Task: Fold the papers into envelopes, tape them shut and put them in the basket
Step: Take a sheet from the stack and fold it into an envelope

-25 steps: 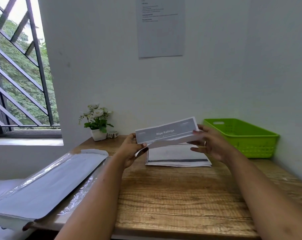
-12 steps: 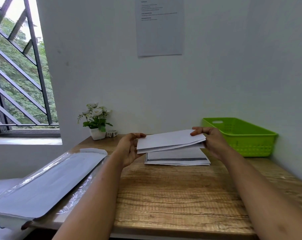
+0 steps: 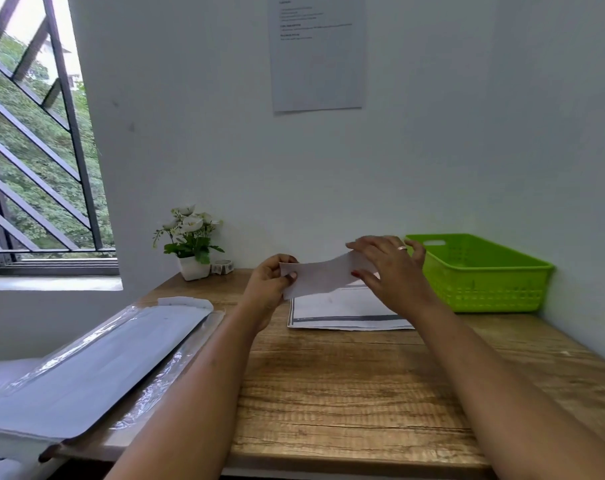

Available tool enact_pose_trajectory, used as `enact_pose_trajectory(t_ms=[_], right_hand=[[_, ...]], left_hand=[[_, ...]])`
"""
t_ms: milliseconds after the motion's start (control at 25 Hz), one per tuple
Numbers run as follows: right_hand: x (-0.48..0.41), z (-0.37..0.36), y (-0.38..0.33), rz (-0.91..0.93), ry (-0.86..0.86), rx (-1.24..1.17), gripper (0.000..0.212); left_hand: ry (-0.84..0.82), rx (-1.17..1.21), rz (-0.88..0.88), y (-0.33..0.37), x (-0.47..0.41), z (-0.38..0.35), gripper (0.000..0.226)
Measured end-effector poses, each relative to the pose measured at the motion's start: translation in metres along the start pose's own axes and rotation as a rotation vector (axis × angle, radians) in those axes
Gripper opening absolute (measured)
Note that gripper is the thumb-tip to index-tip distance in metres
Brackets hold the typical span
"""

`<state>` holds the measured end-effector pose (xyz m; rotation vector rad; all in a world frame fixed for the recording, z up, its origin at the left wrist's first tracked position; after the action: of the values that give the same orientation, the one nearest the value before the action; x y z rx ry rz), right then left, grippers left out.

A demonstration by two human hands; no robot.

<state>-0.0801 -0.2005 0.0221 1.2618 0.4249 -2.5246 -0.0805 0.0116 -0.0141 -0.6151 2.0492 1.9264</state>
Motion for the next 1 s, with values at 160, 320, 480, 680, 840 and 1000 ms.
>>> enact_pose_trajectory(t_ms=[160,320,480,680,840,1000], right_hand=[[0.001,0.008,-0.015,0.081,0.138,0.093,0.016],[0.007,0.004,-0.029,0.135,0.139,0.242,0.021],[0.014,0.001,-0.045,0.222,0.176,0.28,0.025],[0.017,0.0,-0.045,0.292,0.186,0.328,0.024],[0.007,0.005,-0.01,0.148,0.19,0.34,0.019],[0.003,0.02,0.043,-0.063,0.24,0.301,0.014]], left_hand=[[-0.056,-0.063,-0.092,0.006,0.002,-0.01,0.025],[-0.073,-1.027,-0.463,0.023,0.006,-0.021,0.016],[-0.138,-1.371,-0.595,0.029,0.019,-0.048,0.027],[-0.143,-1.462,-0.69,0.031,0.023,-0.049,0.021],[-0.145,-1.467,-0.632,0.03,0.018,-0.035,0.023],[-0.157,-1.424,-0.569,0.028,0.014,-0.021,0.027]])
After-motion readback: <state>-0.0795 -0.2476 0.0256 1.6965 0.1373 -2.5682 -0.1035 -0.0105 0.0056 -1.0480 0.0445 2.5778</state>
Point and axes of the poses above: each hand's wrist, its own x-axis away from the middle knuckle, its own z-axis out of the back of the hand, y = z × x, the point moved 6 cm from there along -x, towards the middle knuckle, and after that the axes turned 10 degrees about -z, right-handed, at the moved point
